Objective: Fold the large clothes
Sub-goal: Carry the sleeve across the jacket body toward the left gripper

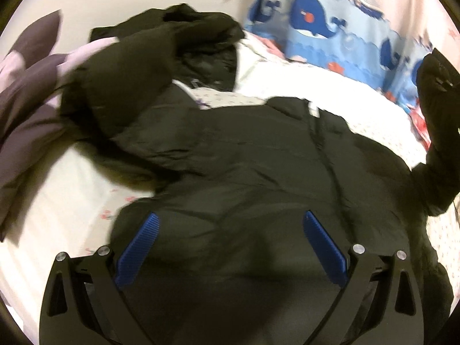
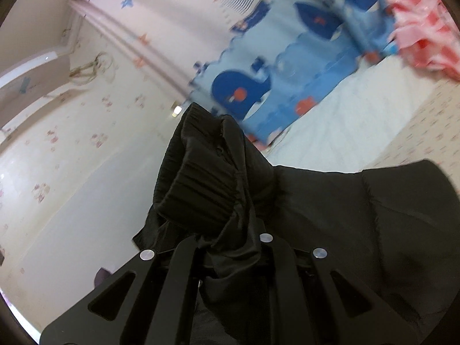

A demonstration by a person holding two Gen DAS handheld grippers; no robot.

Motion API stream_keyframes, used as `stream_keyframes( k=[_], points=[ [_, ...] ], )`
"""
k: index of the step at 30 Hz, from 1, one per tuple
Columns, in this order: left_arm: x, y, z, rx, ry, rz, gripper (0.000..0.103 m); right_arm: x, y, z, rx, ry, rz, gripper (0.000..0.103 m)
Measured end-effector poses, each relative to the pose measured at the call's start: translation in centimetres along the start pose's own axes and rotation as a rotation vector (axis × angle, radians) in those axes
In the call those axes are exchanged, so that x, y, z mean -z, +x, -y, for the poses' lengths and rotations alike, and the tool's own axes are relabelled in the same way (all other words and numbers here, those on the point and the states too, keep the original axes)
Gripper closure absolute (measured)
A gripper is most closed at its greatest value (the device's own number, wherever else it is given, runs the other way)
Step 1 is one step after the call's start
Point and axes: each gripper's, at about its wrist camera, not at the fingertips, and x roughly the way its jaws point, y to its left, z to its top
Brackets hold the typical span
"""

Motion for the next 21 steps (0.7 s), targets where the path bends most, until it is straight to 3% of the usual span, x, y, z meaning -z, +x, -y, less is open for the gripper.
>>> stream_keyframes(
  k=[9,21],
  points=[
    [-0.2,-1.1,-5.8,-0.065,-0.061,0.016,0.007,7.5,10.4,-4.8,-0.044,-0.033,-0.159,0.098],
    [-0.2,-1.8,-8.0,-0.083,-0.092,0.024,0.007,17.1,18.7,-5.4,0.006,-0.102,-0.346,0.098]
  ],
)
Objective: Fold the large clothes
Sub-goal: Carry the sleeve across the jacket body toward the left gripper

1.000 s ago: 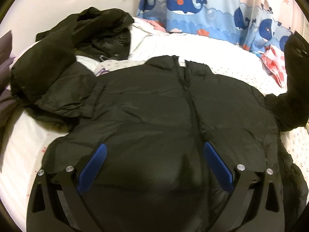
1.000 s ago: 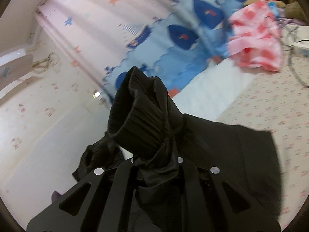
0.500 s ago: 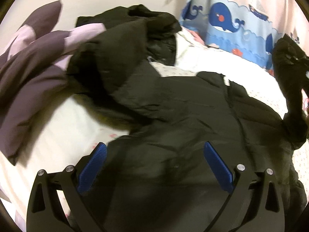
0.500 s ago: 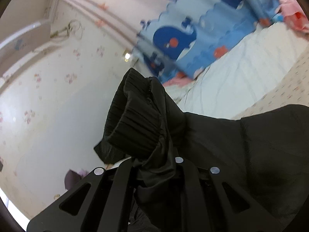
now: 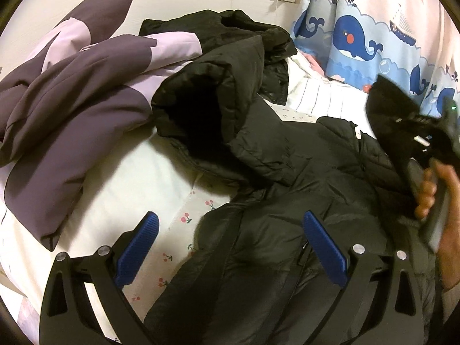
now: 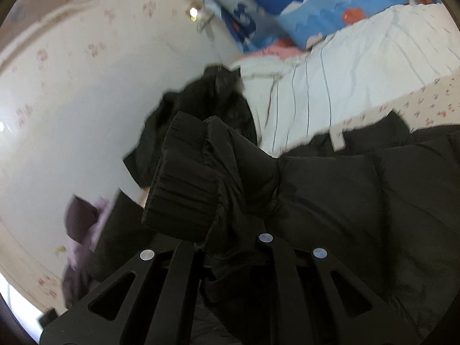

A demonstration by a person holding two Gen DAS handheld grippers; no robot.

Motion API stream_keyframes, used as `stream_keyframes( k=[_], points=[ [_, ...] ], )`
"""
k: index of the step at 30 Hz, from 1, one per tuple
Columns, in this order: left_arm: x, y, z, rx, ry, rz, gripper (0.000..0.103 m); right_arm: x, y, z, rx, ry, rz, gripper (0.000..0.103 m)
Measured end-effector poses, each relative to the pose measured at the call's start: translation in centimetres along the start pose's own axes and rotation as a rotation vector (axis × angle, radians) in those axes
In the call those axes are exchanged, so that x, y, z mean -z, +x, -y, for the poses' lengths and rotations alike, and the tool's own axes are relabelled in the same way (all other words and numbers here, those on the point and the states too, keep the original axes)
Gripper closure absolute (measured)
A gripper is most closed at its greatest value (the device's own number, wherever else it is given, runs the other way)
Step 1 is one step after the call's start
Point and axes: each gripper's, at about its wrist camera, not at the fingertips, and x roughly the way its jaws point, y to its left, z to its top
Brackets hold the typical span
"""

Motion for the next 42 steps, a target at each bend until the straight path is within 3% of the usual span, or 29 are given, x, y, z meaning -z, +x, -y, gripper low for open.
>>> stream_keyframes(
  k=[6,12,15,17,19,20,22,25,28,30,34,38,40,42],
  points=[
    [0.0,0.0,0.2,0.005,0.013,0.001,0.007,2.9,4.9,1.1,0.051,0.010,-0.095,0.097],
    [0.0,-0.1,0.3,0.010,0.009,0.000,0.007,4.4,7.3,1.0,0.060,-0.012,-0.155,0.097],
    [0.0,0.0,0.4,0.013,0.012,-0.002,0.007,5.0,8.5,0.9,0.069,-0.019,-0.229,0.092],
    [0.1,0.1,0.6,0.015,0.018,-0.006,0.007,5.0,9.3,1.1,0.096,-0.007,-0.286,0.079],
    [0.1,0.2,0.8,0.012,0.023,-0.009,0.007,5.3,9.9,0.9,0.102,0.000,-0.314,0.053],
    [0.1,0.2,0.8,0.012,0.023,-0.010,0.007,5.4,10.0,0.7,0.099,-0.005,-0.320,0.048],
    [0.1,0.3,0.6,0.012,0.022,-0.012,0.007,5.4,10.0,-0.1,0.053,-0.018,-0.333,0.015],
    [0.1,0.2,0.4,0.009,0.017,-0.010,0.007,5.6,8.9,-0.9,-0.059,-0.017,-0.304,0.008],
    [0.2,0.2,0.5,0.013,0.023,-0.006,0.007,6.6,11.0,0.3,0.046,0.010,-0.410,0.007],
    [0.3,0.1,0.9,0.012,0.053,0.001,0.007,6.3,11.0,0.6,0.046,0.049,-0.426,0.007],
    [0.9,-0.7,3.4,-0.065,0.243,0.082,0.007,5.1,6.2,0.9,-0.045,0.181,-0.338,0.007],
    [3.1,-0.9,8.0,-0.213,0.606,0.217,0.007,7.8,-3.8,1.1,-0.110,0.219,-0.265,0.007],
    [4.0,-0.5,10.1,-0.203,0.802,0.250,0.007,9.8,-8.2,2.1,-0.107,0.245,-0.258,0.007],
    [3.4,0.5,11.0,-0.134,0.943,0.199,0.007,11.6,-12.1,3.5,-0.099,0.286,-0.239,0.007]
  ],
)
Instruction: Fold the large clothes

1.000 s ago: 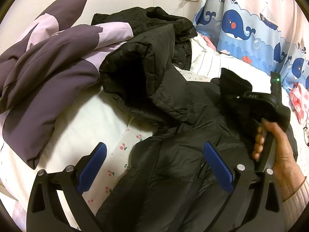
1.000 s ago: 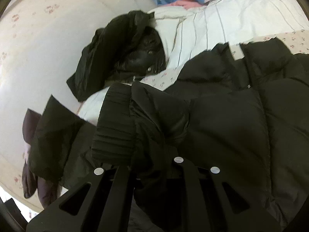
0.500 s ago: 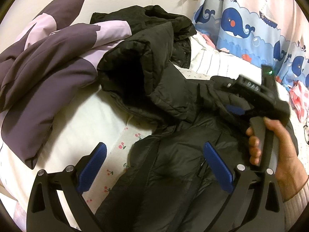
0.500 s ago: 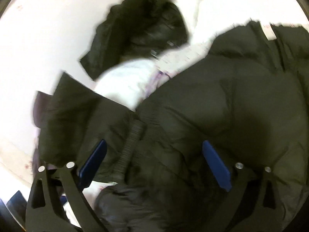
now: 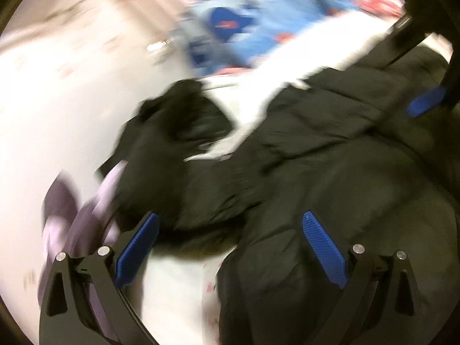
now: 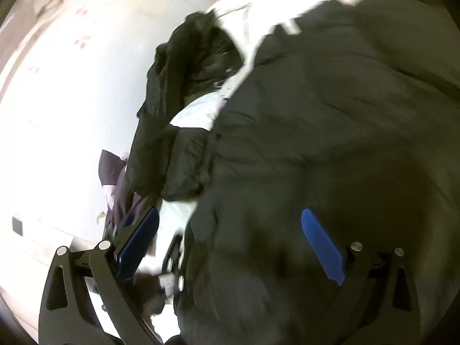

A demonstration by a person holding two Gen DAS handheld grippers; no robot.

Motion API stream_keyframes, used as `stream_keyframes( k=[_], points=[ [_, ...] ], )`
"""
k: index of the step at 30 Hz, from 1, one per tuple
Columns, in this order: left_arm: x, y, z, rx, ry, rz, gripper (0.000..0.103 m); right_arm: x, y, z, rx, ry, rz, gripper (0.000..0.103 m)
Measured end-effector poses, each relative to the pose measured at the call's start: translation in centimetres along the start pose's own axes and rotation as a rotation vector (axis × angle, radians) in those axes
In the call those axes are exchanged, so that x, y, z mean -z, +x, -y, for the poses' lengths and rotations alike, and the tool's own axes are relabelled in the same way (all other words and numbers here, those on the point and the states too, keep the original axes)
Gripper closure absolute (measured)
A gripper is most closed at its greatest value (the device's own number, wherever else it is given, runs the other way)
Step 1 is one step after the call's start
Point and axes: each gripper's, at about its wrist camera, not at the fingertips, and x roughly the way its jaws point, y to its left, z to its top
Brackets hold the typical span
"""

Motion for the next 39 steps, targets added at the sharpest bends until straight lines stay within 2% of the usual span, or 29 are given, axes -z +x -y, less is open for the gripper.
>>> stream_keyframes(
  k=[2,4,7,9,13,16,17,19,20,21,22,23,24,28,30,33,39],
  points=[
    [-0.7,1.5,0.0,0.087,0.148,-0.034,0.007,1.3,-2.6,1.2,0.002,0.014,0.036,0.007],
    [-1.5,2.7,-0.4,0.109,0.261,-0.073,0.007,1.6,-4.0,2.2,-0.001,0.056,0.066,0.007],
    [-2.2,4.8,-1.3,0.114,0.413,-0.143,0.007,0.5,-4.0,3.5,-0.092,0.145,0.059,0.007],
    [-2.3,6.5,-2.4,0.133,0.433,-0.192,0.007,0.5,-3.3,2.9,-0.098,0.128,0.051,0.007],
    [-2.5,10.4,-4.1,0.227,0.358,-0.313,0.007,0.1,-2.8,2.2,-0.115,0.118,0.059,0.007],
    [-2.2,12.2,-3.3,0.219,0.377,-0.346,0.007,-0.1,-3.2,2.5,-0.115,0.137,0.073,0.007],
    [-2.2,12.9,-3.2,0.212,0.365,-0.365,0.009,-0.1,-3.4,2.6,-0.117,0.146,0.076,0.007],
    [-1.9,14.5,-3.3,0.205,0.315,-0.410,0.028,-0.2,-3.7,2.8,-0.120,0.153,0.084,0.007],
    [-1.7,15.4,-3.7,0.218,0.267,-0.445,0.049,-0.3,-3.8,2.7,-0.122,0.152,0.087,0.007],
    [-1.8,15.8,-4.0,0.235,0.227,-0.465,0.063,-0.2,-4.1,2.7,-0.124,0.151,0.090,0.007],
    [-1.8,16.1,-4.6,0.264,0.165,-0.473,0.068,-0.2,-4.2,2.6,-0.125,0.151,0.093,0.007],
    [-2.0,16.1,-4.9,0.268,0.130,-0.468,0.079,-0.2,-4.2,2.6,-0.127,0.152,0.094,0.007],
    [-2.2,15.7,-5.1,0.259,0.106,-0.444,0.084,-0.2,-4.2,2.6,-0.129,0.153,0.094,0.007],
    [-2.7,12.8,-4.9,0.175,0.089,-0.336,0.090,-0.1,-4.0,2.5,-0.130,0.155,0.089,0.007],
    [-3.0,11.3,-5.5,0.167,0.023,-0.286,0.093,0.1,-3.9,2.4,-0.130,0.150,0.085,0.007],
    [-3.7,9.3,-8.3,0.233,-0.162,-0.212,0.094,0.2,-3.6,2.1,-0.129,0.147,0.084,0.007],
    [-4.5,5.9,-13.6,0.362,-0.439,-0.109,0.095,0.3,-2.7,1.6,-0.124,0.143,0.077,0.007]
  ],
)
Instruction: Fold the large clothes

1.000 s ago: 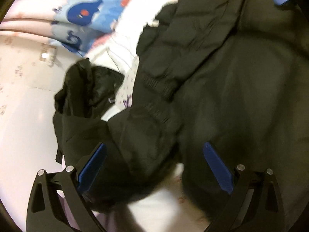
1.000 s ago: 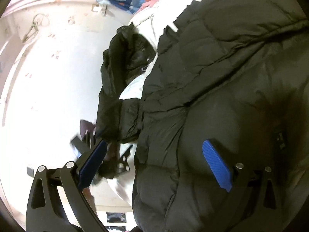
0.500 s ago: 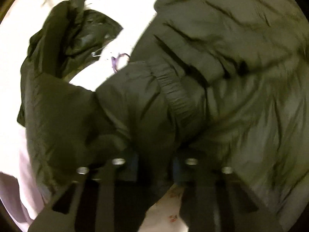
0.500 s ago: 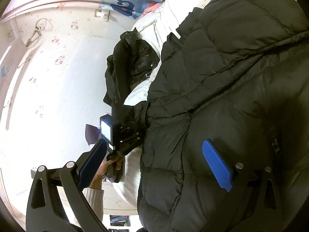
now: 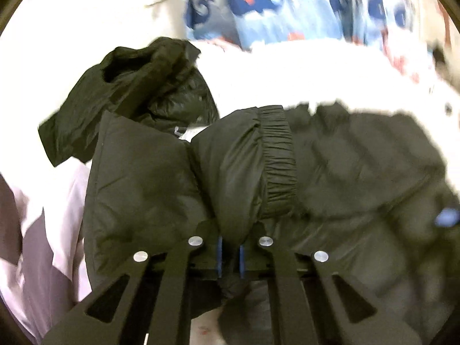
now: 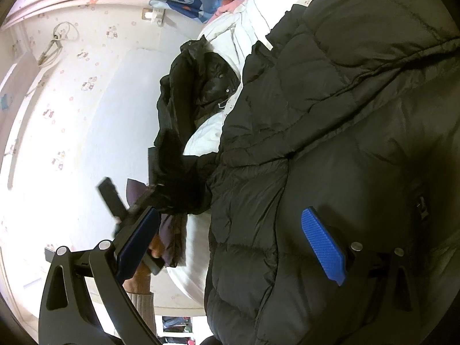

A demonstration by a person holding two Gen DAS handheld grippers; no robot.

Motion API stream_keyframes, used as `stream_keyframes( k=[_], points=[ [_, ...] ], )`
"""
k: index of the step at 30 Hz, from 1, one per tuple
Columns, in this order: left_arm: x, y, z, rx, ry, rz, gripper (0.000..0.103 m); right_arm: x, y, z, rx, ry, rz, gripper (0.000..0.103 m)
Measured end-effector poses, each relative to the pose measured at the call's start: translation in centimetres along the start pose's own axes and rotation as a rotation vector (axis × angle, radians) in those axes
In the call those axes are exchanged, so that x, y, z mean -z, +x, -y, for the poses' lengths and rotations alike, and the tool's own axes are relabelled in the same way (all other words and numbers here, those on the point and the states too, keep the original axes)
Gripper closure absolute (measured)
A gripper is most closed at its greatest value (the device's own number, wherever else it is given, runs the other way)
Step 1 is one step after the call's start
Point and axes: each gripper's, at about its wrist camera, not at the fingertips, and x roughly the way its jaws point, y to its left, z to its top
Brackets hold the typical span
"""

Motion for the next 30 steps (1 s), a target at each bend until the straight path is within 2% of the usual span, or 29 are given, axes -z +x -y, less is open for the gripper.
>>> stream_keyframes(
  k=[3,7,10,12,14,18,21,23,29,30],
  points=[
    [-1.5,-1.8,-1.9,0.108,-0.138,0.087,0.095,0.0,0.2,-0.2,0.000,-0.001,0.000,0.007],
    [-2.8,-3.5,-3.2,0.243,-0.271,0.174,0.095,-0.1,0.2,-0.2,0.000,0.003,0.005,0.007],
    [-3.2,-4.6,-1.6,0.322,-0.276,0.222,0.095,-0.3,0.0,-0.5,-0.011,-0.017,0.009,0.007],
    [-2.9,-4.9,1.2,0.373,-0.237,0.243,0.095,-0.5,-0.2,-1.1,-0.033,-0.037,0.015,0.007],
    [-2.2,-4.7,4.6,0.409,-0.188,0.251,0.095,-0.8,-0.3,-2.0,-0.095,-0.065,0.019,0.007],
    [-0.1,-3.4,11.0,0.436,-0.103,0.250,0.095,-1.8,0.2,-3.5,-0.209,-0.090,0.035,0.007],
    [1.4,-2.3,14.4,0.422,-0.064,0.247,0.095,-2.8,1.8,-3.9,-0.275,-0.063,-0.002,0.007],
    [2.3,-1.6,16.2,0.358,-0.017,0.255,0.095,-3.0,2.9,-4.3,-0.263,-0.084,-0.043,0.007],
    [4.4,0.8,18.9,0.343,0.060,0.210,0.094,-3.5,5.4,-3.1,-0.201,-0.077,-0.085,0.007],
    [4.8,0.9,18.8,0.341,0.066,0.202,0.091,-3.6,5.8,-2.7,-0.205,-0.079,-0.094,0.015]
  ],
)
